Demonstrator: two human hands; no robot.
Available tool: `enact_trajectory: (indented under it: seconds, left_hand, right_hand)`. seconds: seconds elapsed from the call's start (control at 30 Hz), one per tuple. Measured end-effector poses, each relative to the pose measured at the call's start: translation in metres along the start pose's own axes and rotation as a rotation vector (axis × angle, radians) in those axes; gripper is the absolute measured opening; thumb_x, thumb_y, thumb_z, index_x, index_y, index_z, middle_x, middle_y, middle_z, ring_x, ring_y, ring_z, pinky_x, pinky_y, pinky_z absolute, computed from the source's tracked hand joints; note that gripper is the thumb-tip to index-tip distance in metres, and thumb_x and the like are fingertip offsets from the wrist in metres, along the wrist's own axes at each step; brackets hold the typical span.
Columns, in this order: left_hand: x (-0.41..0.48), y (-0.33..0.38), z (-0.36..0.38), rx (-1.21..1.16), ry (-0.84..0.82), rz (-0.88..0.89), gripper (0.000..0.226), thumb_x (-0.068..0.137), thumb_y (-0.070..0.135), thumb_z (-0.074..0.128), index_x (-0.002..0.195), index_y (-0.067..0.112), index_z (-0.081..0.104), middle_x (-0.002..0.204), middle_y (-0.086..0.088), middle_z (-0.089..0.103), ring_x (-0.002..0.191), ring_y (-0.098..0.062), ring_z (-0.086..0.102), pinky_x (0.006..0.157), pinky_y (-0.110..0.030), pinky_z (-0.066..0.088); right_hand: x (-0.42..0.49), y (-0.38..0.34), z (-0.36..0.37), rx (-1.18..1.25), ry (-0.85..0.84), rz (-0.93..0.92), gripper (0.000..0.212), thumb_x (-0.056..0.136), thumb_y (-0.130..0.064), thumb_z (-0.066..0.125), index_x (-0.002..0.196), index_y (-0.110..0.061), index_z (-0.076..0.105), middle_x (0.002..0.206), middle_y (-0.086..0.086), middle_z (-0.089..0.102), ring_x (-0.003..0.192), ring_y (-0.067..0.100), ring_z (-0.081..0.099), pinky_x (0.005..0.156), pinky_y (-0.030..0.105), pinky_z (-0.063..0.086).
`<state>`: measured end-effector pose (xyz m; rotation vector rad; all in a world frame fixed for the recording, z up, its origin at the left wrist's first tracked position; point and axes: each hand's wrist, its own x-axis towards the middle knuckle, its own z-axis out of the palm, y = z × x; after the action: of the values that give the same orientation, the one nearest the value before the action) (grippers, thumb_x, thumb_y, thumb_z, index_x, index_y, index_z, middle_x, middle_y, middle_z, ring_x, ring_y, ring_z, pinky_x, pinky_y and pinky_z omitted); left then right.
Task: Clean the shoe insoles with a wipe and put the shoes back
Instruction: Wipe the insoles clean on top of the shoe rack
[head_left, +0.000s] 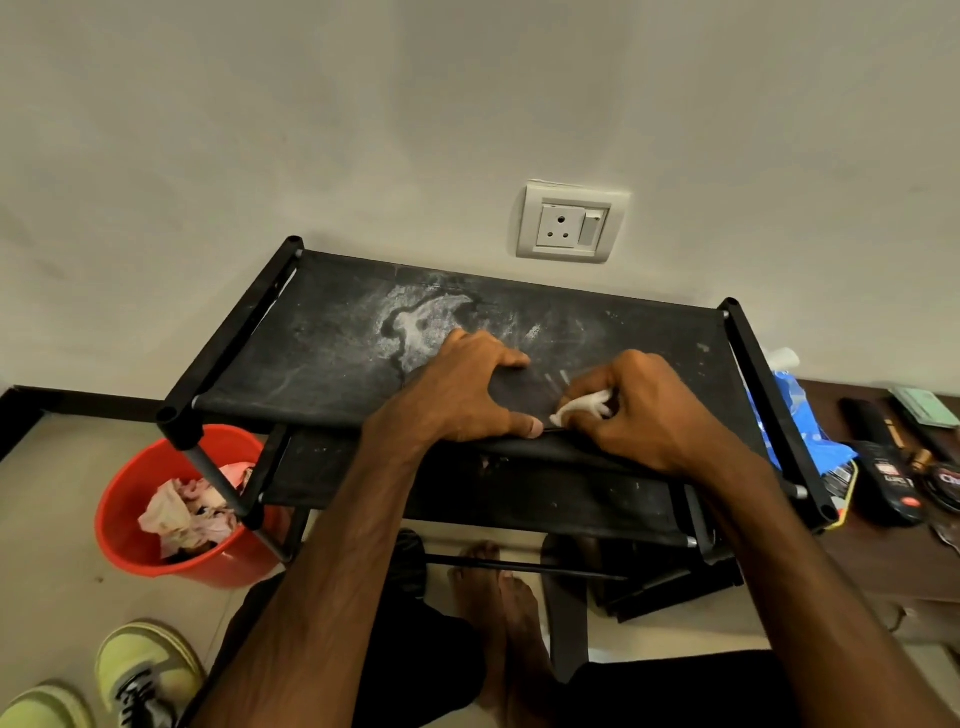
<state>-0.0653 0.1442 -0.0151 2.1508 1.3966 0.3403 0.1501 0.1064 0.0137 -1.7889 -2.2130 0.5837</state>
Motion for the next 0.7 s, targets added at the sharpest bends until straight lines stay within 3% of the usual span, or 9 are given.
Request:
enact_trajectory:
  seconds: [0.13, 0.33, 0.5, 0.7]
  left_hand:
    - [0.000, 0.000, 0.000, -0.011, -0.003, -0.010, 0.087, 0.069, 0.058, 0.084, 0.145, 0.030, 0.050, 0.141, 0.005, 0.046, 0.139, -0.020, 0.029, 0.114, -0.046, 0.034]
    - [0.000, 0.000, -0.002, 0.008, 0.010, 0.008, 0.087, 0.069, 0.058, 0.084, 0.144, 0.027, 0.052, 0.139, 0.002, 0.048, 0.136, -0.021, 0.032, 0.113, -0.043, 0.035]
    - [-0.001, 0.003, -0.001, -0.004, 0.004, 0.007, 0.085, 0.070, 0.055, 0.085, 0.144, 0.028, 0.052, 0.142, 0.003, 0.046, 0.137, -0.021, 0.031, 0.113, -0.043, 0.035]
    - [-0.001, 0.002, -0.003, 0.009, 0.007, 0.006, 0.084, 0.071, 0.052, 0.085, 0.143, 0.025, 0.053, 0.138, 0.000, 0.049, 0.133, -0.022, 0.034, 0.110, -0.040, 0.037]
  right_hand:
    - [-0.004, 0.010, -0.009, -0.017, 0.046, 0.092, 0.006, 0.081, -0.032, 0.078, 0.084, -0.036, 0.082, 0.076, -0.011, 0.076, 0.072, 0.011, 0.070, 0.074, 0.042, 0.060]
    - [0.002, -0.013, 0.009, -0.054, -0.011, -0.043, 0.012, 0.081, -0.035, 0.073, 0.088, -0.034, 0.082, 0.076, -0.007, 0.076, 0.069, 0.011, 0.070, 0.071, 0.040, 0.059]
    - [0.003, 0.003, 0.000, 0.032, 0.090, 0.088, 0.008, 0.077, -0.035, 0.075, 0.081, -0.040, 0.081, 0.074, -0.017, 0.076, 0.071, 0.004, 0.071, 0.071, 0.039, 0.061]
    - [0.013, -0.017, 0.015, -0.123, 0.070, 0.036, 0.015, 0.082, -0.033, 0.070, 0.089, -0.026, 0.081, 0.076, -0.001, 0.075, 0.071, 0.021, 0.069, 0.070, 0.043, 0.059]
